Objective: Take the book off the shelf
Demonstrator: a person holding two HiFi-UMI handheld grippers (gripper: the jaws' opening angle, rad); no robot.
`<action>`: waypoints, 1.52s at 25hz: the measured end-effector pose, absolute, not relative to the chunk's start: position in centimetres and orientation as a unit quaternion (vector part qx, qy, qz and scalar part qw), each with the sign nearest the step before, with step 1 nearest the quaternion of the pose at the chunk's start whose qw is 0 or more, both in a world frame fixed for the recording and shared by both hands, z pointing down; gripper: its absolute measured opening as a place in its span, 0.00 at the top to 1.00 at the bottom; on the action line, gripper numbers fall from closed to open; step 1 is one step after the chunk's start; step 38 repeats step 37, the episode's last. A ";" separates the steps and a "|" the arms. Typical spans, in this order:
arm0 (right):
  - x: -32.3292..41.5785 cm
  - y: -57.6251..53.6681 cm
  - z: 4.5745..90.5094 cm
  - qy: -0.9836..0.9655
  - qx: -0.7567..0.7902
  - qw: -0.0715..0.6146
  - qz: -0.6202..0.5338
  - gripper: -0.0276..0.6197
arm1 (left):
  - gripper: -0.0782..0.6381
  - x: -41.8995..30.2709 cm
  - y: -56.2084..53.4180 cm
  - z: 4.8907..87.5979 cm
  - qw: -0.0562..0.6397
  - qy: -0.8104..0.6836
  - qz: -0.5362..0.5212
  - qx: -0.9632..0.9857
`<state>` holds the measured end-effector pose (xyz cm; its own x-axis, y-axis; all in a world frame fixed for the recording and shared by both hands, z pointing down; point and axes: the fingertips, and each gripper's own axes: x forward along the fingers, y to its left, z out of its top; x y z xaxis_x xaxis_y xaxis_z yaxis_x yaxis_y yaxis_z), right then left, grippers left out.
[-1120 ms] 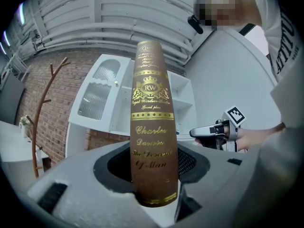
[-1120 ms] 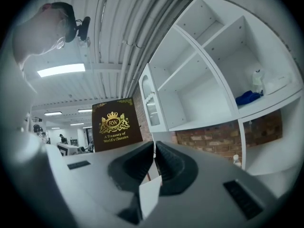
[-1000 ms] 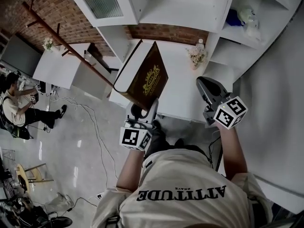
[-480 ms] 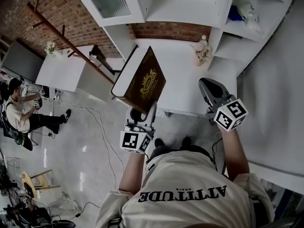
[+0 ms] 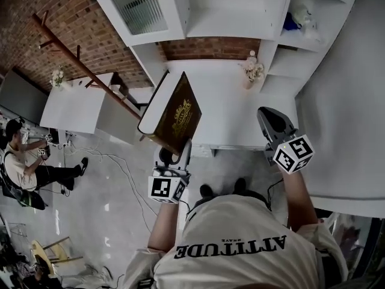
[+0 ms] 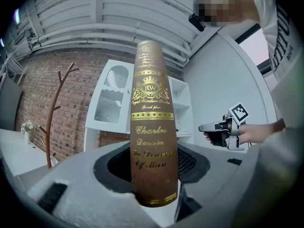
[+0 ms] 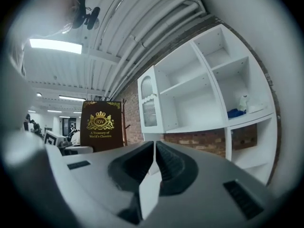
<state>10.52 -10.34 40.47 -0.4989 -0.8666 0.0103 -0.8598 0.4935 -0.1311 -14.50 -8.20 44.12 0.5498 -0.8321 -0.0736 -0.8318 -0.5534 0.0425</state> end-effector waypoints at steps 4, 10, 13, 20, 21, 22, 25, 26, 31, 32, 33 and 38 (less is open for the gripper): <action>11.3 -9.7 41.1 0.851 -0.519 0.031 -0.069 0.90 | 0.58 -15.4 -8.4 44.9 -0.002 -0.477 -0.035 0.878; 12.1 -9.5 40.7 0.845 -0.530 0.032 -0.064 0.91 | 0.58 -15.4 -8.6 45.5 0.006 -0.475 -0.039 0.879; 12.7 -9.7 40.6 0.842 -0.536 0.032 -0.061 0.91 | 0.58 -15.1 -8.9 45.1 0.004 -0.475 -0.048 0.879; 14.6 -10.4 41.1 0.841 -0.536 0.038 -0.060 0.91 | 0.58 -13.1 -9.8 45.7 0.004 -0.473 -0.051 0.879; 14.7 -10.4 41.1 0.841 -0.536 0.038 -0.060 0.91 | 0.58 -13.0 -9.8 45.7 0.004 -0.473 -0.051 0.879; 14.7 -10.5 41.0 0.842 -0.536 0.038 -0.060 0.91 | 0.58 -12.9 -9.8 45.6 0.004 -0.473 -0.051 0.880; 14.5 -10.5 40.5 0.843 -0.534 0.037 -0.061 0.91 | 0.58 -13.0 -9.8 45.3 0.007 -0.473 -0.051 0.880; 14.5 -10.6 40.5 0.843 -0.533 0.037 -0.062 0.91 | 0.58 -13.0 -9.8 45.3 0.008 -0.473 -0.050 0.879; 15.5 -11.1 41.7 0.845 -0.529 0.043 -0.066 0.91 | 0.58 -12.1 -10.0 46.3 0.005 -0.477 -0.049 0.877; 15.6 -11.1 41.7 0.845 -0.528 0.044 -0.067 0.91 | 0.58 -12.0 -9.9 46.3 0.005 -0.477 -0.050 0.877; 15.4 -11.1 41.5 0.845 -0.528 0.044 -0.067 0.91 | 0.58 -12.1 -9.8 46.1 0.006 -0.477 -0.051 0.877; 14.6 -10.6 40.3 0.844 -0.530 0.042 -0.072 0.91 | 0.58 -12.7 -9.4 45.2 0.020 -0.475 -0.054 0.878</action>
